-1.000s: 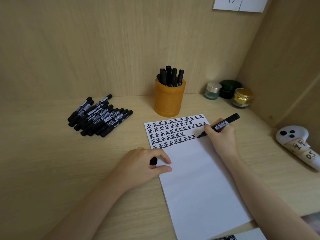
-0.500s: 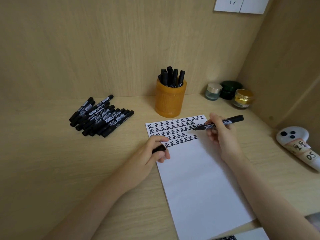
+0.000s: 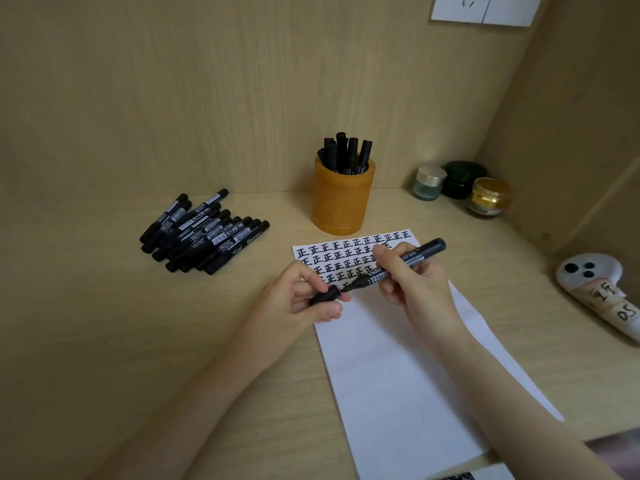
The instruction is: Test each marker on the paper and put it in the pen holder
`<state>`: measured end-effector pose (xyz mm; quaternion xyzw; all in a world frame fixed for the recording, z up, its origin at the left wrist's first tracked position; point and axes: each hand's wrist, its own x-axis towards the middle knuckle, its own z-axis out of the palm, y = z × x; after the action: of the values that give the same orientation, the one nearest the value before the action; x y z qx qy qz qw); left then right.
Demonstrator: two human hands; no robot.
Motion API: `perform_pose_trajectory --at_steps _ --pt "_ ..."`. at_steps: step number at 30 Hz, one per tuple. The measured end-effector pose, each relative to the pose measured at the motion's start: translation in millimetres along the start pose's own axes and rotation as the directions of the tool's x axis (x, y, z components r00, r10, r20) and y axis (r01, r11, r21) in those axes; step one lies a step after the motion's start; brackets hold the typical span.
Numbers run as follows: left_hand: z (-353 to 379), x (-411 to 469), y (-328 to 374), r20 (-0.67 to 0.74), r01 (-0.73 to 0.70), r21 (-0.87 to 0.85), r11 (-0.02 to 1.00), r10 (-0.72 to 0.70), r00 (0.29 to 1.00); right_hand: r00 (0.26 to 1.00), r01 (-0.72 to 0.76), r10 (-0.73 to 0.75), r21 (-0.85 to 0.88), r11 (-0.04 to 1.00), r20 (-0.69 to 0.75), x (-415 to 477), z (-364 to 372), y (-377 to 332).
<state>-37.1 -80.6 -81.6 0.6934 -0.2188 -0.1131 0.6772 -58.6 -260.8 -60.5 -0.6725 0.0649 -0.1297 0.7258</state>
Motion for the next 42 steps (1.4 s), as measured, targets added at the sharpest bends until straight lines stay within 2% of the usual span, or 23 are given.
perform_pose_trajectory --at_steps 3,9,22,31,34,36,38,39,40,41,42 --pt "0.6 0.2 0.4 0.013 0.008 -0.001 1.000 -0.008 1.000 0.999 0.019 -0.019 -0.023 1.000 0.026 -1.6 3.9 0.0" --pt "0.4 -0.3 0.0 -0.023 0.036 -0.003 0.999 -0.036 0.999 0.982 0.088 -0.073 -0.080 0.993 0.176 -8.3 15.3 1.2" --pt "0.0 -2.0 -0.3 -0.086 -0.057 0.014 0.998 0.058 0.995 0.971 0.176 -0.148 -0.137 0.975 0.190 -5.4 24.4 2.0" --pt "-1.9 -1.0 -3.2 -0.090 -0.048 0.034 0.998 0.051 0.995 0.976 0.123 -0.100 -0.110 0.986 0.192 -5.9 26.3 9.1" --pt "0.2 1.8 -2.5 -0.125 -0.058 0.019 0.998 0.060 0.990 0.966 0.135 -0.103 -0.123 0.983 0.237 -2.5 23.9 4.3" --pt "1.2 3.9 -1.5 -0.167 -0.076 0.002 0.997 0.075 0.983 0.975 0.124 -0.098 -0.127 0.984 0.198 0.3 23.8 2.2" --pt "1.3 4.6 -0.7 -0.187 -0.091 -0.017 0.996 0.086 0.979 0.995 0.103 -0.104 -0.098 0.990 -0.005 4.6 20.0 2.7" --pt "1.0 4.2 -0.8 -0.195 -0.100 -0.018 0.995 0.094 0.976 0.979 0.143 -0.159 -0.123 0.982 -0.128 5.8 15.8 2.7" --pt "0.6 3.6 -0.7 -0.206 -0.113 -0.011 0.994 0.108 0.972 0.937 0.242 -0.284 -0.206 0.948 -0.203 5.4 11.6 1.5" --pt "0.3 2.9 -0.1 -0.218 -0.127 -0.001 0.992 0.124 0.968 0.872 0.368 -0.453 -0.360 0.857 -0.188 4.5 7.6 -0.7" --pt "0.4 2.3 0.8 -0.230 -0.141 0.006 0.990 0.139 0.963 0.787 0.495 -0.613 -0.521 0.696 -0.072 4.8 3.9 -1.5"
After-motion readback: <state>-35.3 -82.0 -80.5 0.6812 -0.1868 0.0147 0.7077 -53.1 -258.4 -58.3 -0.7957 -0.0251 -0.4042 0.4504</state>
